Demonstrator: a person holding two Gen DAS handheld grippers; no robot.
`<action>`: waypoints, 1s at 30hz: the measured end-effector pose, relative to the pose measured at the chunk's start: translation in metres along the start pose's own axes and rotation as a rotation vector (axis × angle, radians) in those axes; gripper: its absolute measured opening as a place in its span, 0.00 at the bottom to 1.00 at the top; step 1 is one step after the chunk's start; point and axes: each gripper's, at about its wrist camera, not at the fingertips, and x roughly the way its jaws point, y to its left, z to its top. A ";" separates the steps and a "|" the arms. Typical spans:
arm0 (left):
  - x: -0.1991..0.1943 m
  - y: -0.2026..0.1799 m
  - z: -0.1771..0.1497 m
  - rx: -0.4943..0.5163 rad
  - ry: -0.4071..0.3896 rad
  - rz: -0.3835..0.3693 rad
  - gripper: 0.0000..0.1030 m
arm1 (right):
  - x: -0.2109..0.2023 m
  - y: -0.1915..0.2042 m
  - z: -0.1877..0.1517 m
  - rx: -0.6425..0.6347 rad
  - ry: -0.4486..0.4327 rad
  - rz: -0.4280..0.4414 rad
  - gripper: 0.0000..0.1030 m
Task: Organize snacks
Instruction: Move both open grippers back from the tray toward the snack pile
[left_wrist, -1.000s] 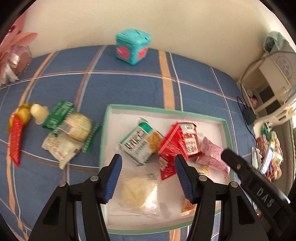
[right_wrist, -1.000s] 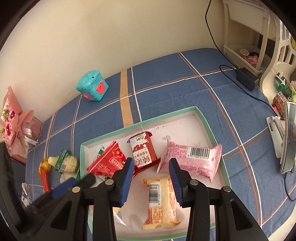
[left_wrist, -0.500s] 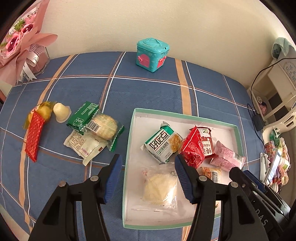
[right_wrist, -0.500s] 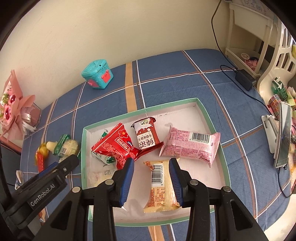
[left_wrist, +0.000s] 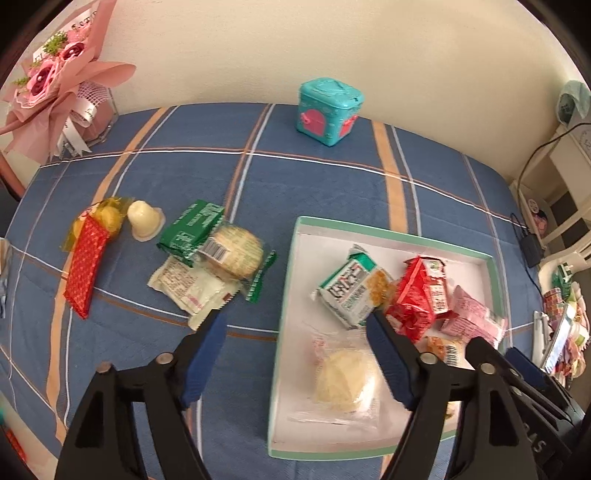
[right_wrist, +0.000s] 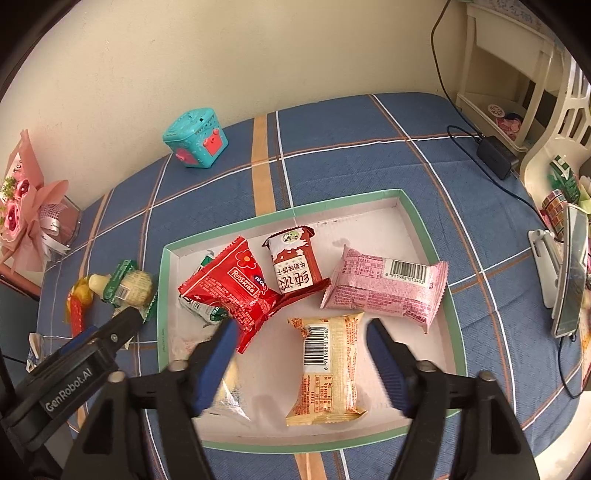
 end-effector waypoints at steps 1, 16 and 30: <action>0.001 0.003 0.000 -0.003 -0.004 0.009 0.83 | 0.000 0.001 0.000 -0.005 -0.002 -0.003 0.83; 0.004 0.024 0.000 -0.039 -0.021 0.059 0.94 | 0.000 0.005 0.000 -0.030 -0.035 -0.023 1.00; -0.002 0.060 0.006 -0.102 -0.079 0.032 0.95 | -0.003 0.028 0.001 -0.068 -0.116 -0.008 1.00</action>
